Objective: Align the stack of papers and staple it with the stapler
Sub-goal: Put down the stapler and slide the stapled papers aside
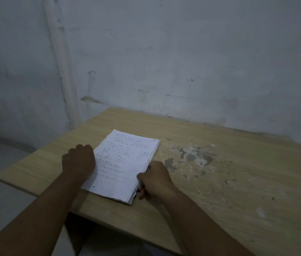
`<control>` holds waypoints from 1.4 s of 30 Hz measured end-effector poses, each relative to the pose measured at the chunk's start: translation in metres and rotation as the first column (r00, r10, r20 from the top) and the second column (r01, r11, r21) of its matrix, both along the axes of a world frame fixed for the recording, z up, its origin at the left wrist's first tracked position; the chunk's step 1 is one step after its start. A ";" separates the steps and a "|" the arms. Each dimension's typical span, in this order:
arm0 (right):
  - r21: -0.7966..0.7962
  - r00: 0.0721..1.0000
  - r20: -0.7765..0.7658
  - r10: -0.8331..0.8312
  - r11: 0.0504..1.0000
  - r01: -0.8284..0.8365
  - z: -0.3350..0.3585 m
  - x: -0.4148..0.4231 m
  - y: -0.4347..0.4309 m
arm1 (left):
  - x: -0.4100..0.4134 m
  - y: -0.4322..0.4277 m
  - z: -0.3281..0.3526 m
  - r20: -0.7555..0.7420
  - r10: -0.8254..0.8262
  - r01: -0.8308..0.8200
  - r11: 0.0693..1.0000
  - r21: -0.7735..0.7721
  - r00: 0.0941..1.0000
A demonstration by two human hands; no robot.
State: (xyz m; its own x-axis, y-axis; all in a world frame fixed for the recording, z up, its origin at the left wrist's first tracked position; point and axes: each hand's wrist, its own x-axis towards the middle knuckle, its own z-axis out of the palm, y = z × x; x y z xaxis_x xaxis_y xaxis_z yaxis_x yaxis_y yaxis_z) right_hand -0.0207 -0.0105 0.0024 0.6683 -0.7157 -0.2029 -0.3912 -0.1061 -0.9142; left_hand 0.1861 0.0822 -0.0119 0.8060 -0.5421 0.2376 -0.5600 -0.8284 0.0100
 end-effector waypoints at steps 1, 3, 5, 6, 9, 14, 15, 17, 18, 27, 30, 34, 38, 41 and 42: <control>-0.001 1.000 -0.003 0.006 1.000 -0.006 0.001 -0.001 -0.001 | -0.001 0.000 0.000 0.011 -0.001 0.001 1.000 0.013 1.000; -0.004 1.000 -0.008 0.005 1.000 -0.005 0.003 -0.004 -0.002 | -0.005 -0.001 0.001 0.048 -0.012 0.011 0.999 0.032 0.999; -0.018 1.000 -0.014 -0.019 1.000 0.018 0.005 -0.009 -0.006 | -0.010 -0.005 0.001 0.075 -0.036 0.034 0.999 0.029 0.997; -0.018 0.999 -0.009 -0.036 0.999 0.036 0.004 -0.012 -0.009 | -0.014 -0.008 0.002 0.079 -0.057 0.056 0.998 0.009 0.995; -0.009 0.996 -0.012 -0.087 0.996 0.087 0.005 -0.024 -0.019 | -0.027 -0.021 0.002 0.107 -0.119 0.126 0.990 -0.060 0.987; -0.032 0.979 0.019 -0.203 0.978 0.204 0.009 -0.059 -0.041 | -0.065 -0.049 0.005 0.122 -0.282 0.304 0.925 -0.229 0.951; -0.051 0.973 0.022 -0.231 0.971 0.232 0.010 -0.068 -0.045 | -0.074 -0.055 0.006 0.116 -0.321 0.341 0.902 -0.266 0.940; -0.076 0.954 0.034 -0.298 0.951 0.299 0.009 -0.087 -0.055 | -0.096 -0.068 0.009 0.097 -0.392 0.401 0.858 -0.320 0.915; -0.092 0.942 0.040 -0.333 0.938 0.335 0.008 -0.098 -0.062 | -0.110 -0.076 0.011 0.092 -0.429 0.433 0.836 -0.336 0.899; -0.387 0.863 0.065 -0.501 0.784 0.484 -0.002 -0.192 -0.097 | -0.219 -0.138 0.019 0.003 -0.700 0.647 0.658 -0.385 0.714; -0.490 0.844 0.031 -0.536 0.728 0.480 -0.006 -0.224 -0.108 | -0.250 -0.156 0.015 -0.032 -0.754 0.694 0.619 -0.367 0.656; -0.569 0.794 -0.039 -0.606 0.667 0.481 -0.012 -0.258 -0.120 | -0.276 -0.174 0.009 -0.100 -0.794 0.728 0.594 -0.341 0.600; -0.719 0.712 -0.124 -0.692 0.557 0.416 -0.015 -0.292 -0.132 | -0.296 -0.190 0.002 -0.161 -0.810 0.765 0.585 -0.269 0.563; -0.848 0.632 -0.130 -0.764 0.416 0.327 -0.017 -0.315 -0.138 | -0.304 -0.200 -0.004 -0.219 -0.801 0.773 0.596 -0.216 0.557; -0.865 0.605 -0.118 -0.787 0.380 0.326 -0.018 -0.321 -0.141 | -0.306 -0.204 -0.006 -0.231 -0.797 0.777 0.600 -0.192 0.558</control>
State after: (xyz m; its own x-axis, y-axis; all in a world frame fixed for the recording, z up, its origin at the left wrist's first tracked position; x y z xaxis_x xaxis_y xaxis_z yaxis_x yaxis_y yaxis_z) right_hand -0.3421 -0.1511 -0.0160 0.0236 -0.8968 0.4417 -0.9353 -0.1758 -0.3070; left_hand -0.1194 -0.1217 -0.0177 0.0985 -0.9846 0.1447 -0.9532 -0.0516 0.2979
